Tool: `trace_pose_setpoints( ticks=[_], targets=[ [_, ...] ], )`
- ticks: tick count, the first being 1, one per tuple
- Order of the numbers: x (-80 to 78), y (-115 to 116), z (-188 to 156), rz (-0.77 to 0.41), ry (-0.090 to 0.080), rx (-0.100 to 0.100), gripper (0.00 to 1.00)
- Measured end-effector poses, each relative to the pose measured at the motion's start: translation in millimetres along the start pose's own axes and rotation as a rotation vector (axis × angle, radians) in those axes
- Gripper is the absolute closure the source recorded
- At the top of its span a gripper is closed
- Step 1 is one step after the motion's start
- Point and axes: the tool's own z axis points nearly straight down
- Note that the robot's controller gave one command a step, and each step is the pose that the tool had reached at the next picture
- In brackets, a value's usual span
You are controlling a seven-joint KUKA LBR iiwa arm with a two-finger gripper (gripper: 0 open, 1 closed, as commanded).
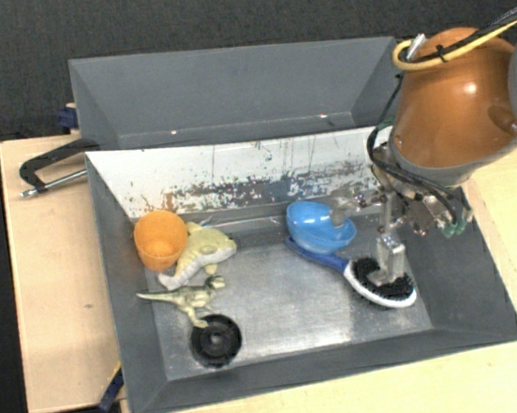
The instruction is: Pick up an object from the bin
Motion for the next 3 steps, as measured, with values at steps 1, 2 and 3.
trace_pose_setpoints(
  ticks=[1,2,3],
  targets=[
    [-74.6,-18,110,0.018,0.003,-0.004,0.00],
    [-68.5,-17,109,0.018,0.028,-0.009,1.00],
    [-61.7,-54,132,-0.421,-0.014,-0.001,1.00]
  ],
)
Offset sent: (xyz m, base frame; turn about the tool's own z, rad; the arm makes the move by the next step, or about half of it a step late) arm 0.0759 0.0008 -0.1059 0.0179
